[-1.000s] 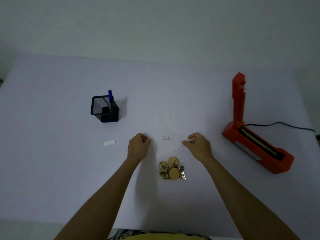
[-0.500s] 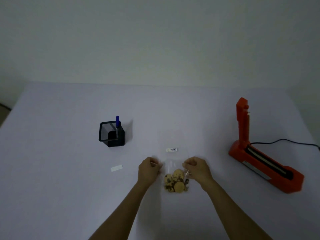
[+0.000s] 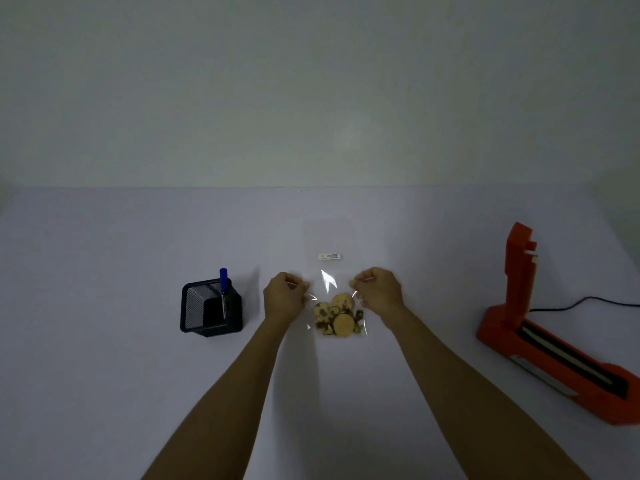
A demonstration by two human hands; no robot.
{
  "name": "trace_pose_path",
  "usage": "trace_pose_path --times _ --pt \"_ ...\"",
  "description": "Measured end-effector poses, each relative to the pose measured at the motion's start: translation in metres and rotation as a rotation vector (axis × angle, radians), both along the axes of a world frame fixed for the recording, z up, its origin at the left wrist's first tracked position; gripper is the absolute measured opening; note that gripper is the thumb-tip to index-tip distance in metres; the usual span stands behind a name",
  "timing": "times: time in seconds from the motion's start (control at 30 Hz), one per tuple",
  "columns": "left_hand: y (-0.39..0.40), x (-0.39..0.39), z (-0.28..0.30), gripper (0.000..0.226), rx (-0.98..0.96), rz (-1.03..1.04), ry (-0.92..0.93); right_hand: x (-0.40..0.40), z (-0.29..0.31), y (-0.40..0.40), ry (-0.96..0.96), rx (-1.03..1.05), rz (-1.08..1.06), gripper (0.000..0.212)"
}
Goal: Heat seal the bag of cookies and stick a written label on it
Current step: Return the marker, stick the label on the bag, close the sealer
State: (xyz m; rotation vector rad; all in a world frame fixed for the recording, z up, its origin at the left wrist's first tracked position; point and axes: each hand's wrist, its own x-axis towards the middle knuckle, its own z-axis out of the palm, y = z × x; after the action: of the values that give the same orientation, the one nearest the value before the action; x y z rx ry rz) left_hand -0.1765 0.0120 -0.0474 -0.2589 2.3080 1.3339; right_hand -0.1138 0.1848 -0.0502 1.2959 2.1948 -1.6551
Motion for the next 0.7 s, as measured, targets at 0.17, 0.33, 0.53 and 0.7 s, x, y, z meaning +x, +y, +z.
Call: trace_pose_path --times 0.17,0.33,0.53,0.7 --pt "0.004 -0.005 -0.007 0.019 -0.146 -0.096 0.071 -0.005 -0.004 0.002 -0.046 0.107 0.109 0.017" --pt "0.017 0.013 0.008 0.021 -0.287 -0.110 0.266 0.027 0.029 0.011 -0.023 0.149 0.233 0.055" --pt "0.062 0.071 0.043 0.026 -0.273 -0.145 0.369 0.160 0.073 0.063 0.010 0.127 0.237 0.032" --pt "0.118 0.118 0.071 0.041 -0.081 -0.325 0.415 0.276 0.107 0.135 0.040 0.370 0.032 0.019"
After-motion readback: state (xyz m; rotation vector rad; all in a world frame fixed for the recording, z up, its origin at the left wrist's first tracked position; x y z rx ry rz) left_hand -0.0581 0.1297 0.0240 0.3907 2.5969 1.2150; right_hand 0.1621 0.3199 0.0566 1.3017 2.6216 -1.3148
